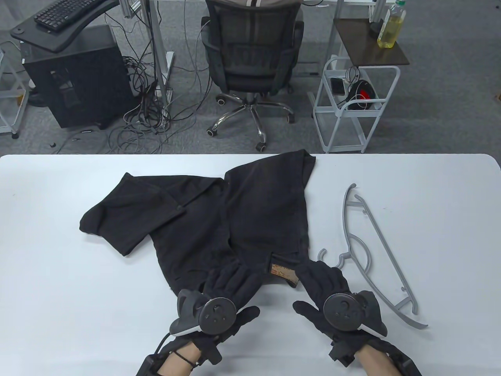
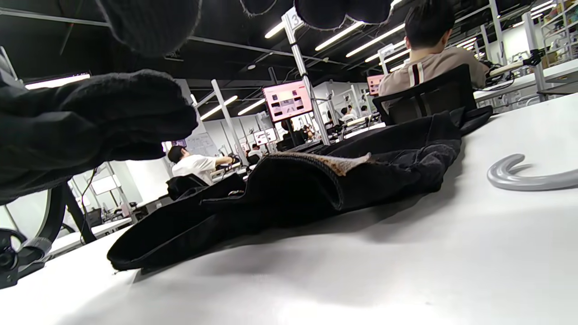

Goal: Hang trousers on hanger

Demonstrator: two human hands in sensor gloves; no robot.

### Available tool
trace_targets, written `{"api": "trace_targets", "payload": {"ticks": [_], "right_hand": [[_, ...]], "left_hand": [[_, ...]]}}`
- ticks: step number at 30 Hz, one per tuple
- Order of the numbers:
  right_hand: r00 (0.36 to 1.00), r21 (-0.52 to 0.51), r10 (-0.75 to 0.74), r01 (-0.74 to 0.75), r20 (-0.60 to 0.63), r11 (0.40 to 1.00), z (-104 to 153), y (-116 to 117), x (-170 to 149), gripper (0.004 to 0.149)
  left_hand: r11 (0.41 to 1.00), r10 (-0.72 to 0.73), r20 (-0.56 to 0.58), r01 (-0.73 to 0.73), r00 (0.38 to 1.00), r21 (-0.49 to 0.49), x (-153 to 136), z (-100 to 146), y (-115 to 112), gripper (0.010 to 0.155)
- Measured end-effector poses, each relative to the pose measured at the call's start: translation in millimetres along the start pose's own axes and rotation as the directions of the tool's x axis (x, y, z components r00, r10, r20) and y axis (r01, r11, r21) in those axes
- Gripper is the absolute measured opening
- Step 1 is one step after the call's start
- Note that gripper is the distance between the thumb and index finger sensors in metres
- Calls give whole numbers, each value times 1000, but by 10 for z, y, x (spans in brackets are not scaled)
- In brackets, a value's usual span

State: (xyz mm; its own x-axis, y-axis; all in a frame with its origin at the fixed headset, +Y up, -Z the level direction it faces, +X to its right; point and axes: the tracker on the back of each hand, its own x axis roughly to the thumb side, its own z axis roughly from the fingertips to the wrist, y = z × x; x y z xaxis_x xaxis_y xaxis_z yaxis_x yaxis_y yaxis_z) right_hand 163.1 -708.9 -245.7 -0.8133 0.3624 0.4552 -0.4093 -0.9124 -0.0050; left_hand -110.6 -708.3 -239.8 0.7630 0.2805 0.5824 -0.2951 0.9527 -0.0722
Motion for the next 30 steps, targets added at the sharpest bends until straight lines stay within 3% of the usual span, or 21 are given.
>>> {"api": "trace_targets", "payload": {"ticks": [19,30], "right_hand": [[972,-130,-100,74,-211,989,46,-238,-427,77],[879,-276,-191,71,-436,958,146,-348,-848,73]], "left_hand": [[1000,22,-36,-22,999,1,-73,12,25,72],[999,48,-58,-47,997,19,-153,20,29,72]]}}
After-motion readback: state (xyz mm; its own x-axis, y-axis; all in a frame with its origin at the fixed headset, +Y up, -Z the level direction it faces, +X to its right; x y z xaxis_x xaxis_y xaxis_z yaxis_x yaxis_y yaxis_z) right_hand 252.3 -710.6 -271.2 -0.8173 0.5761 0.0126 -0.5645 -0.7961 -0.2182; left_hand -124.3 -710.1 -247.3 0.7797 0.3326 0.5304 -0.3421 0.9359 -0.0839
